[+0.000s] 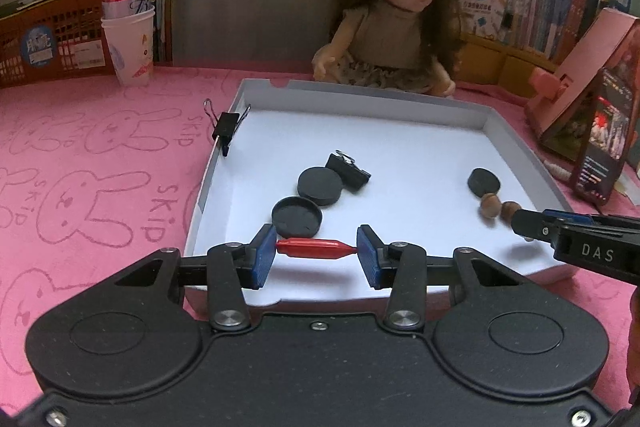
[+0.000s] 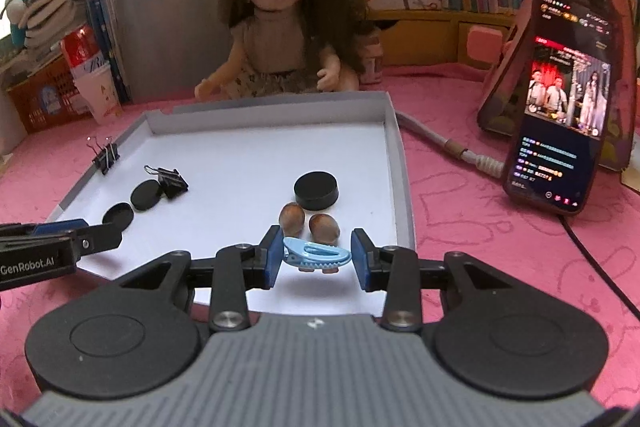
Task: Organize rigid objects
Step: 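Carry the blue clip and the red marker over the white tray, then open the right tool to drop the clip while the left tool releases the marker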
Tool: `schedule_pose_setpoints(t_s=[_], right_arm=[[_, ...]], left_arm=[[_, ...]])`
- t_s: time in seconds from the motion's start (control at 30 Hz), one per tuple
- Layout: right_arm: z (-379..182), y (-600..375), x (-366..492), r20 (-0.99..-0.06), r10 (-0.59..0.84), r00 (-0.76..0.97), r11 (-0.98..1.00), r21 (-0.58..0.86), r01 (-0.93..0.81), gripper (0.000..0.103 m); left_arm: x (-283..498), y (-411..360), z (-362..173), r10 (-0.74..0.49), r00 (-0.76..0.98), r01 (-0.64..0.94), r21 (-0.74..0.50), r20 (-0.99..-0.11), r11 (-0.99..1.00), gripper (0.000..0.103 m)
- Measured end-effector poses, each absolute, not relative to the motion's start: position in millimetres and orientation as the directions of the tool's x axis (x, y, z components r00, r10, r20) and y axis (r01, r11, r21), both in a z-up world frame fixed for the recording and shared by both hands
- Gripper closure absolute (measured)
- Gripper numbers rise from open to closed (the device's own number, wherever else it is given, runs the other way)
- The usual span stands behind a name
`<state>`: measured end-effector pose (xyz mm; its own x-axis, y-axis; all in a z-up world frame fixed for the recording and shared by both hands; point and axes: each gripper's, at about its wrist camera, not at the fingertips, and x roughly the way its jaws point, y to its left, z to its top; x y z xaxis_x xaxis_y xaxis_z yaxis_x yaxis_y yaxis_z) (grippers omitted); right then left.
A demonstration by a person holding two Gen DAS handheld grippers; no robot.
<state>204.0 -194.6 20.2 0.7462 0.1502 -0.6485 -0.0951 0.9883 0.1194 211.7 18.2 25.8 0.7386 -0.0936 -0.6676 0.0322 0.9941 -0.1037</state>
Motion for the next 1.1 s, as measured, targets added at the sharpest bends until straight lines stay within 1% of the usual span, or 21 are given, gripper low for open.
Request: schedule_pose_setpoints(t_s=[0.13, 0.6, 0.63, 0.67, 0.7, 0.73, 0.77, 0.8, 0.87, 0.93, 1.1], right_arm=[[17, -195, 211, -0.654, 0.148, 0.742, 0.989, 0.119, -0.092, 0.061], [13, -191, 237, -0.656, 0.123, 0.745, 0.992, 0.100, -0.075, 0.060], [13, -192, 238, -0.656, 0.124, 0.745, 0.992, 0.104, -0.073, 0.056], [13, -192, 238, -0.654, 0.128, 0.746, 0.991, 0.110, -0.073, 0.056], [14, -193, 237, -0.650, 0.133, 0.748, 0.990, 0.115, -0.076, 0.048], [14, -193, 236, -0.648, 0.136, 0.749, 0.990, 0.116, -0.079, 0.044], [15, -193, 234, -0.644, 0.142, 0.752, 0.989, 0.118, -0.086, 0.042], [16, -193, 232, -0.641, 0.144, 0.754, 0.989, 0.118, -0.088, 0.039], [19, -193, 228, -0.633, 0.145, 0.760, 0.989, 0.117, -0.090, 0.035], [24, -194, 221, -0.621, 0.154, 0.768, 0.987, 0.124, -0.098, 0.028], [36, -193, 197, -0.577, 0.177, 0.797, 0.984, 0.118, -0.133, 0.020]], left_arm=[[222, 18, 21, -0.078, 0.732, 0.017, -0.096, -0.677, 0.995, 0.061], [255, 16, 15, 0.001, 0.747, -0.034, -0.037, -0.665, 0.999, 0.061], [255, 16, 16, -0.003, 0.747, -0.033, -0.041, -0.665, 0.999, 0.061], [254, 16, 17, -0.010, 0.749, -0.027, -0.045, -0.663, 0.999, 0.061], [252, 15, 19, -0.017, 0.752, -0.018, -0.046, -0.658, 0.999, 0.060], [249, 14, 20, -0.020, 0.756, -0.008, -0.040, -0.654, 0.999, 0.056], [246, 12, 22, -0.020, 0.760, 0.002, -0.028, -0.649, 1.000, 0.051], [243, 11, 24, -0.017, 0.764, 0.007, -0.019, -0.645, 1.000, 0.048], [236, 9, 28, -0.019, 0.771, 0.014, -0.012, -0.636, 1.000, 0.037], [227, 8, 33, -0.040, 0.779, 0.034, -0.021, -0.626, 0.999, 0.034], [196, 7, 48, -0.113, 0.794, 0.095, -0.062, -0.598, 0.994, 0.030]])
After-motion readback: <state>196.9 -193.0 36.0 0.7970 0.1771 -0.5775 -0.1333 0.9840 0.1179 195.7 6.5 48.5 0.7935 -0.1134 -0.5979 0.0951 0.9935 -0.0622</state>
